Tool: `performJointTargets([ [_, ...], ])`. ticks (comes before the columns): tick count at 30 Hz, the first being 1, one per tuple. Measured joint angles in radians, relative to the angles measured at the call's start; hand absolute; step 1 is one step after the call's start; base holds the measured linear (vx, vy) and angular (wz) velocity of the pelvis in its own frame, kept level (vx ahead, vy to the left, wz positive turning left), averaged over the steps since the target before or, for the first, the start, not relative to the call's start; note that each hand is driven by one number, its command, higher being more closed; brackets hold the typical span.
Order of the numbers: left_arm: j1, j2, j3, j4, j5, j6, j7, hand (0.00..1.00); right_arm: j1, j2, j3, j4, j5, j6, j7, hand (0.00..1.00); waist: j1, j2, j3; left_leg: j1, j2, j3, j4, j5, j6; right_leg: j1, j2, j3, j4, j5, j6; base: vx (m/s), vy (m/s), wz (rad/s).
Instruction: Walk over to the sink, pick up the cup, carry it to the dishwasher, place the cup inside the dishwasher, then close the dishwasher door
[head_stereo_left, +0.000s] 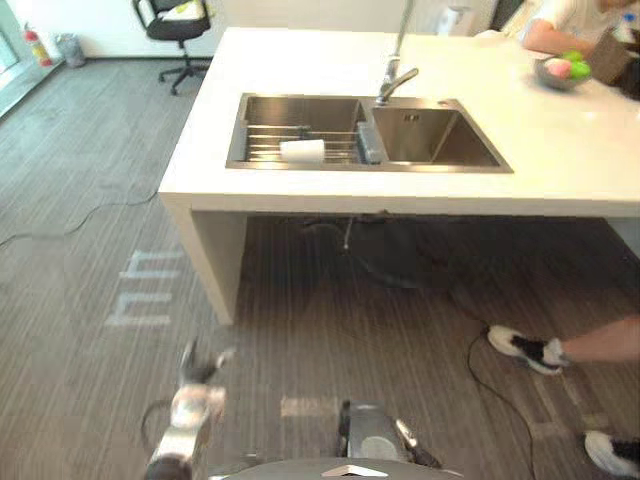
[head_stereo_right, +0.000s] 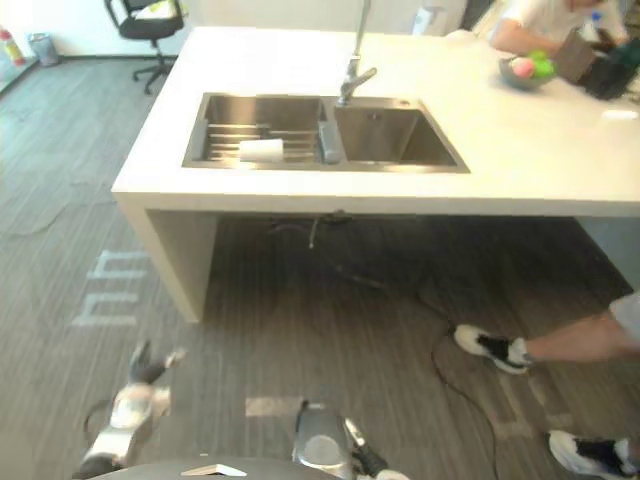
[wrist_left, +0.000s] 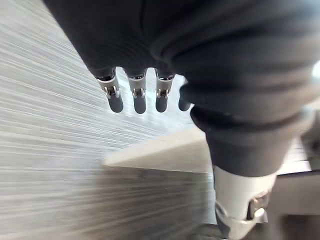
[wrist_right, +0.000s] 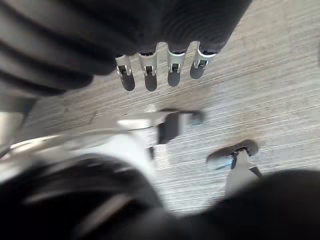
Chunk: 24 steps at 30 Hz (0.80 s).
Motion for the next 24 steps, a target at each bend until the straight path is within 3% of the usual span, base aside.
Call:
performJointTargets([
  [2,-0.015,0.010,-0.001,-0.244,0.052,0.034,0.032,0.00,0.050,0.022,0.002,0.002,0.004,0.015,-0.008,0.00,0.000,0.001,-0.001,0.050,0.020,-0.050,0.007,-0.055,-0.035,0.011,0.043,0.017,-0.223,0.120,-0.006,0.64,-0.226,0.80],
  [3,-0.017,0.020,0.001,-0.393,0.116,0.062,0.064,0.00,0.082,0.032,0.018,0.009,-0.003,0.037,-0.006,0.00,-0.005,0.014,-0.004,0.094,0.044,-0.079,0.007,-0.084,-0.067,0.022,0.062,0.027,-0.194,0.247,-0.058,0.71,-0.273,0.62],
  [5,-0.008,0.018,0.009,-0.575,0.209,0.083,0.103,0.00,0.112,0.012,0.026,0.009,-0.007,0.049,0.020,0.00,0.002,0.061,-0.010,0.119,0.095,-0.088,0.022,-0.083,-0.101,0.002,0.085,0.012,-0.075,0.175,-0.082,0.72,-0.252,0.14],
  [6,-0.003,0.033,0.010,-0.732,0.298,0.076,0.123,0.00,0.106,0.006,0.018,0.006,-0.013,0.078,0.014,0.00,0.000,0.082,-0.013,0.114,0.113,-0.100,0.077,-0.050,-0.129,-0.009,0.090,0.000,0.002,0.093,-0.093,0.69,-0.242,-0.03],
  [7,-0.001,0.035,0.010,-0.781,0.342,0.067,0.123,0.00,0.103,0.005,0.017,0.006,-0.024,0.095,0.016,0.00,-0.001,0.097,-0.013,0.103,0.121,-0.099,0.118,-0.037,-0.139,0.005,0.102,-0.006,0.009,0.072,-0.099,0.83,-0.282,-0.01],
  [8,0.007,0.034,0.004,-0.856,0.398,0.055,0.112,0.00,0.103,-0.002,0.014,0.006,-0.049,0.133,0.027,0.00,0.000,0.120,-0.019,0.069,0.147,-0.100,0.245,0.013,-0.164,0.057,0.129,-0.013,-0.011,0.042,-0.107,0.81,-0.237,-0.04],
  [9,0.014,0.031,0.000,-0.904,0.421,0.037,0.099,0.00,0.107,0.000,0.016,0.005,-0.070,0.154,0.051,0.00,-0.001,0.125,-0.020,0.003,0.164,-0.108,0.441,0.119,-0.212,0.145,0.148,-0.012,-0.076,0.028,-0.109,0.67,-0.185,0.00],
  [10,0.012,0.033,-0.005,-0.916,0.428,0.024,0.088,0.00,0.111,0.006,0.020,0.003,-0.085,0.159,0.065,0.00,0.000,0.125,-0.020,-0.048,0.181,-0.106,0.560,0.166,-0.232,0.197,0.158,-0.014,-0.126,0.025,-0.108,0.57,-0.136,0.08],
  [11,0.005,0.037,-0.017,-0.931,0.445,0.006,0.066,0.00,0.112,0.017,0.021,0.001,-0.100,0.165,0.087,0.00,0.006,0.125,-0.019,-0.137,0.220,-0.065,0.742,0.110,-0.206,0.299,0.175,-0.017,-0.214,0.029,-0.108,0.41,-0.108,0.11],
  [12,0.006,0.041,-0.024,-0.945,0.453,0.003,0.052,0.00,0.112,0.015,0.021,0.002,-0.100,0.167,0.092,0.00,0.009,0.121,-0.018,-0.176,0.234,-0.047,0.795,0.080,-0.199,0.346,0.179,-0.019,-0.252,0.031,-0.108,0.57,-0.154,0.07],
  [13,0.011,0.051,-0.044,-0.973,0.463,-0.012,0.021,0.00,0.115,0.014,0.021,0.015,-0.096,0.167,0.101,0.00,0.020,0.106,-0.018,-0.244,0.253,-0.012,0.831,0.034,-0.169,0.415,0.179,-0.019,-0.318,0.034,-0.104,0.38,-0.098,-0.20],
  [14,0.014,0.072,-0.060,-1.005,0.481,-0.020,-0.011,0.00,0.110,-0.002,0.025,0.047,-0.094,0.167,0.104,0.00,0.045,0.112,-0.025,-0.297,0.272,0.026,0.781,0.008,-0.138,0.462,0.176,0.000,-0.358,0.035,-0.101,0.35,-0.064,-0.38],
  [15,0.013,0.086,-0.067,-1.024,0.489,-0.020,-0.026,0.00,0.108,-0.010,0.026,0.058,-0.095,0.167,0.106,0.00,0.055,0.116,-0.027,-0.319,0.276,0.039,0.723,0.002,-0.132,0.476,0.171,0.010,-0.369,0.035,-0.094,0.34,0.002,-0.66],
  [16,0.011,0.104,-0.077,-1.055,0.495,-0.026,-0.055,0.00,0.099,-0.025,0.023,0.079,-0.097,0.164,0.114,0.00,0.059,0.120,-0.030,-0.346,0.278,0.057,0.556,0.016,-0.123,0.486,0.160,0.031,-0.378,0.035,-0.075,0.36,0.068,-0.61],
  [17,-0.007,0.110,-0.091,-1.065,0.496,-0.031,-0.090,0.00,0.099,-0.033,0.015,0.080,-0.100,0.159,0.126,0.00,0.052,0.128,-0.035,-0.356,0.272,0.065,0.318,0.138,-0.114,0.488,0.154,0.047,-0.375,0.025,-0.052,0.36,0.096,-0.49],
  [18,-0.022,0.112,-0.104,-1.063,0.497,-0.030,-0.114,0.00,0.100,-0.035,0.009,0.079,-0.104,0.156,0.128,0.00,0.046,0.136,-0.040,-0.354,0.269,0.057,0.218,0.192,-0.138,0.487,0.156,0.053,-0.371,0.015,-0.037,0.35,0.129,-0.32],
  [19,-0.035,0.130,-0.135,-1.059,0.505,-0.027,-0.164,0.00,0.095,-0.033,-0.003,0.080,-0.113,0.147,0.128,0.00,0.036,0.127,-0.060,-0.315,0.240,0.044,0.146,0.200,-0.160,0.476,0.136,0.069,-0.364,0.003,-0.021,0.30,0.137,-0.11],
  [21,-0.061,0.189,-0.193,-1.059,0.517,-0.022,-0.237,0.00,0.097,0.010,-0.037,0.081,-0.117,0.137,0.128,0.00,0.017,0.085,-0.078,-0.259,0.192,0.058,0.003,0.238,-0.158,0.463,0.097,0.071,-0.358,0.002,-0.015,0.28,0.139,0.01],
  [24,-0.072,0.252,-0.250,-1.058,0.514,-0.008,-0.360,0.00,0.098,0.030,-0.078,0.090,-0.113,0.139,0.122,0.00,0.013,0.069,-0.081,-0.174,0.169,0.074,-0.140,0.291,-0.152,0.463,0.082,0.076,-0.325,0.007,-0.007,0.16,0.068,-0.01],
])
